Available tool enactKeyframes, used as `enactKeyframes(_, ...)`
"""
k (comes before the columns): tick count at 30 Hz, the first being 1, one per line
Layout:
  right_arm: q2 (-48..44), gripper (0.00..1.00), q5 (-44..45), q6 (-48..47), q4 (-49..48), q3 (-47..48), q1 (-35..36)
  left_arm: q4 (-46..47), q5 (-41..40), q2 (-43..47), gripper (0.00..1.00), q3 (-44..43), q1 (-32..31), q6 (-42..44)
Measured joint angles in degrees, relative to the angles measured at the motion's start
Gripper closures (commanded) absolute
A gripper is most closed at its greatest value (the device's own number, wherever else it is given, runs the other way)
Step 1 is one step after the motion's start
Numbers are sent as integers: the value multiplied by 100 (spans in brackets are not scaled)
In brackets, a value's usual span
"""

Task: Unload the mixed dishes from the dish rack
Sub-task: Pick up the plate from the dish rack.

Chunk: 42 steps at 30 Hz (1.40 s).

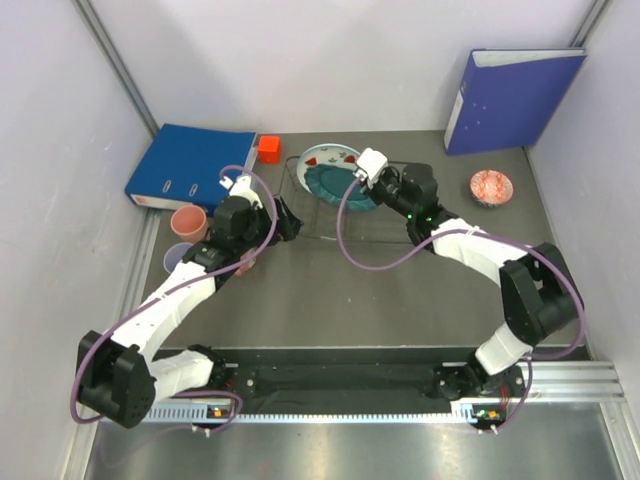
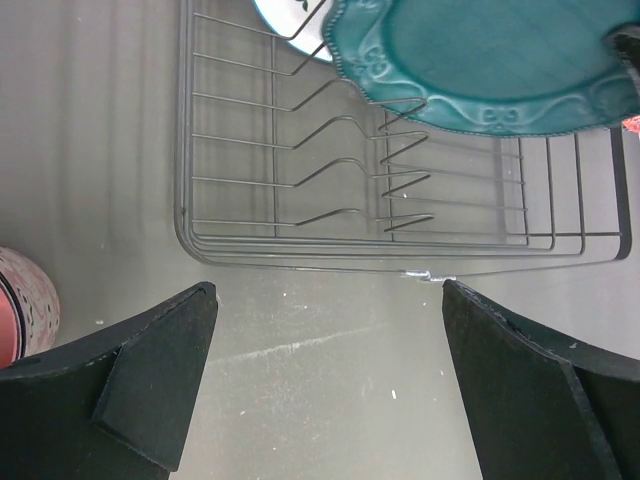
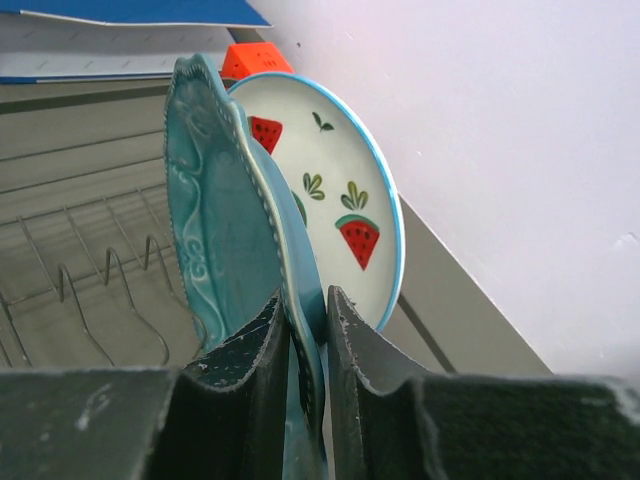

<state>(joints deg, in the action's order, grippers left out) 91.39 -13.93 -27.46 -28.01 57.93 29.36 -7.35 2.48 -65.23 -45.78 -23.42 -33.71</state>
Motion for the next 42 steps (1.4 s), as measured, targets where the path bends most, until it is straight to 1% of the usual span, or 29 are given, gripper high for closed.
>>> enactKeyframes(17, -619, 100, -55, 249, 378, 144, -181, -33, -87, -190, 2, -138, 0, -199)
enactKeyframes(29, -649, 100, -269, 323, 570, 144, -186, -31, -81, -192, 2, -138, -4, -238)
enactKeyframes(39, -649, 100, -214, 529, 577, 149, -186, -22, -59, -293, 4, -138, -9, -240)
enactKeyframes(42, -649, 100, -179, 619, 765, 273, -188, -9, -55, -295, 4, -138, -11, -260)
